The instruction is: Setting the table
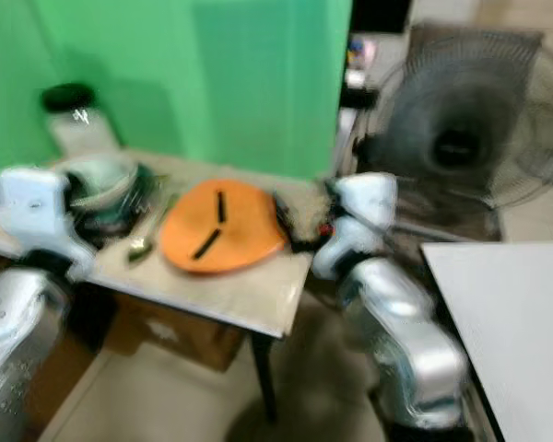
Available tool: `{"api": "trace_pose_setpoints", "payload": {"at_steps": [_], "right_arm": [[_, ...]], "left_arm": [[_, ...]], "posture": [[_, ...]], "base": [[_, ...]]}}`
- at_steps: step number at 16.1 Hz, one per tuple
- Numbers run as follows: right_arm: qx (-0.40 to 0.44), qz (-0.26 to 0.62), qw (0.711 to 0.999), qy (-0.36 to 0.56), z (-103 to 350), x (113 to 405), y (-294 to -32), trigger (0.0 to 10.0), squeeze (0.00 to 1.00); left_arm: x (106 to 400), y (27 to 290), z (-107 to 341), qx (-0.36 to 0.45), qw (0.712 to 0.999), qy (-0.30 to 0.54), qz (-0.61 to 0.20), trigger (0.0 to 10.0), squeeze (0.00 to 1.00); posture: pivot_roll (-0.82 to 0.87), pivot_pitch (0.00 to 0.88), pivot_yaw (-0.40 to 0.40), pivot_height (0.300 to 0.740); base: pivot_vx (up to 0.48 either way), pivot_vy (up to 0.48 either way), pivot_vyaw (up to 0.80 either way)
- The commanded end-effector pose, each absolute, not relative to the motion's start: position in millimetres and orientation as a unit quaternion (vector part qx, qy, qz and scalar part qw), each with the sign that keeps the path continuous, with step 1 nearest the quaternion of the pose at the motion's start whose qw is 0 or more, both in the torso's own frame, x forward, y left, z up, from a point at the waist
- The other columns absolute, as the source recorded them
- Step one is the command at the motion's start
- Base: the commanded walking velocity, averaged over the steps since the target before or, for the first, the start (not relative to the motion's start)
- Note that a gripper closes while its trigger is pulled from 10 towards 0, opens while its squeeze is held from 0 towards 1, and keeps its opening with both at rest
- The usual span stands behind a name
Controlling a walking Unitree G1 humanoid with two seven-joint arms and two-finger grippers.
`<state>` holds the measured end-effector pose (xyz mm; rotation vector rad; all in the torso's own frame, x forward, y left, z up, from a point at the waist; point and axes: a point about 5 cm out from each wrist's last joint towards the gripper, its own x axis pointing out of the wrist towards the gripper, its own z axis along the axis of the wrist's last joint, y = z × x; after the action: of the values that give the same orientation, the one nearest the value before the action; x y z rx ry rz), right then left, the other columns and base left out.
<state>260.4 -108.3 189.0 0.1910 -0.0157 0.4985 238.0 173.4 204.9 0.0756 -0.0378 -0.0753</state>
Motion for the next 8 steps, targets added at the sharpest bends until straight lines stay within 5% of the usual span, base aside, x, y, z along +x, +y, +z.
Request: {"api": "trace_pose_setpoints", "payload": {"at_steps": [1,8], "right_arm": [[0.088,0.226,0.970,-0.010,189.4,260.8,-119.7,10.0,1.00],[0.100,0.230,0.968,-0.008,189.3,263.8,-119.7,10.0,1.00]], "left_arm": [[238.3,164.4,207.8,0.034,0.997,-0.026,-0.061,10.0,0.00],[238.1,162.4,207.2,0.037,0.996,-0.023,-0.080,10.0,0.00]], "posture": [[-0.06,0.008,0.040,0.740],[-0.06,0.002,0.040,0.740]], "base": [[0.292,0.000,0.00],[0.291,0.000,0.00]]}}
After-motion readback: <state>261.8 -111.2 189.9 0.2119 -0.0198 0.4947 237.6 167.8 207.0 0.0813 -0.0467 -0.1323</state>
